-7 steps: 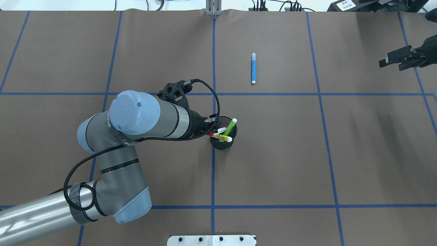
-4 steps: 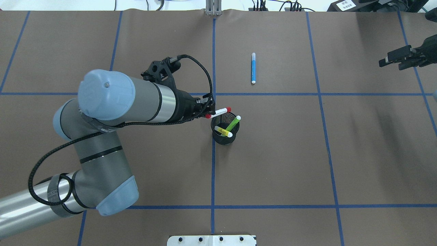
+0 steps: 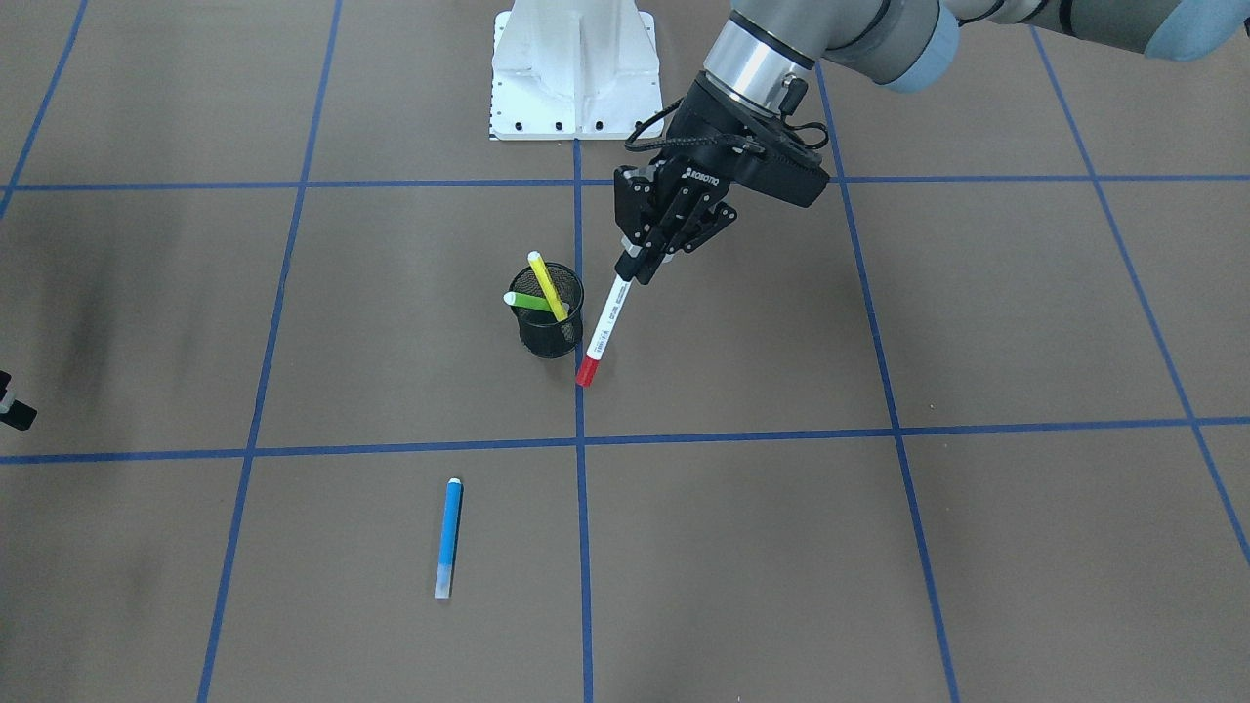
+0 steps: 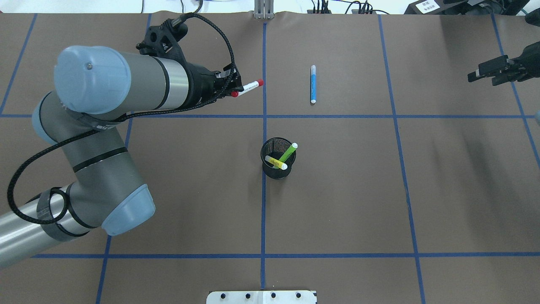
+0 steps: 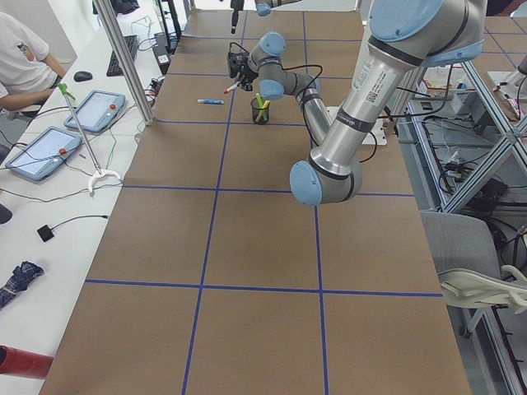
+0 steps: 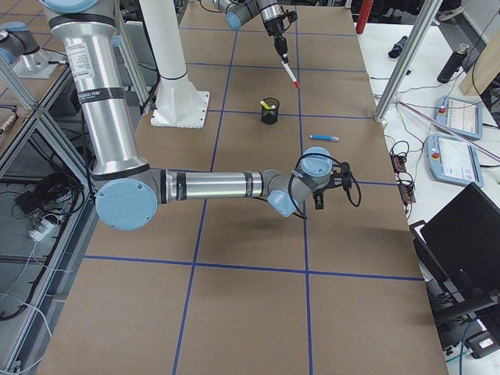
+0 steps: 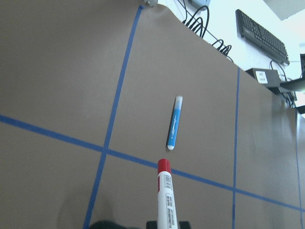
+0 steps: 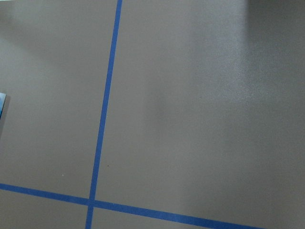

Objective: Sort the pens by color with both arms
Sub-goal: 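Lift the red-capped marker out of the cup with the left gripper, then lower the red marker onto the table beside the blue marker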

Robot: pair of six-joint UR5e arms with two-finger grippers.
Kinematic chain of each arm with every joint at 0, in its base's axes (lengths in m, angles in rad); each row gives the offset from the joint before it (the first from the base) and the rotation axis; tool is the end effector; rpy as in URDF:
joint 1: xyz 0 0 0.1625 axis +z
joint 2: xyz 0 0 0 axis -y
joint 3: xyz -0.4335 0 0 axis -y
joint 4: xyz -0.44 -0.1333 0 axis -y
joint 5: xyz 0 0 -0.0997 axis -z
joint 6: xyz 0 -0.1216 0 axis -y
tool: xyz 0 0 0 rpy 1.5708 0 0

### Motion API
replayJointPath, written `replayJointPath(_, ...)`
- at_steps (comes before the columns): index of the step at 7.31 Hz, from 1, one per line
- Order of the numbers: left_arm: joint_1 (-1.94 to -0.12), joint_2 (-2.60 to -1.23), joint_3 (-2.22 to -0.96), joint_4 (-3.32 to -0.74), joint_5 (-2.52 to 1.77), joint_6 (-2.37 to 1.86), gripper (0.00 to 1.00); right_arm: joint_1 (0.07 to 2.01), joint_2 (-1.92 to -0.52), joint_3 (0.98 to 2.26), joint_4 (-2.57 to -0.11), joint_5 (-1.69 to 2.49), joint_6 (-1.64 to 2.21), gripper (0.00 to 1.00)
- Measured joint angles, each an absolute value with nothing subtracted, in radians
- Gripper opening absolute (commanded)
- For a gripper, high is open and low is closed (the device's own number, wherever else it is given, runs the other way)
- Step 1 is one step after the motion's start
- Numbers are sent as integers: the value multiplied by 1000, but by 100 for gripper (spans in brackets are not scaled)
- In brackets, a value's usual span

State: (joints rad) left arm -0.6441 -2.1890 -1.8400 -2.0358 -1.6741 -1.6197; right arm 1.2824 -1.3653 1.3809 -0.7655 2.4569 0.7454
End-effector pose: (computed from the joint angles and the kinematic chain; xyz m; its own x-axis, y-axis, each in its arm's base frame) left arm 0.4622 -0.4981 0.1034 0.1478 -0.1718 -0.9740 0.5246 0.8484 -0.0700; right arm -0.1481 -0.6368 0.5595 0.4585 -0.0883 0.8843 -0.1595 0.9707 0.1796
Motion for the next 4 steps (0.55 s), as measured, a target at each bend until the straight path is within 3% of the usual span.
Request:
replayJointPath(2,-626,-2291,-1678,-2039,-1548,-1653,0,1282,-1367,1384,-762,2456,744,100)
replayJointPath(4,-585,-2482,-1407,-2052,-1408,-1697,0,1282,-1372,1378,-717,2435,744,100)
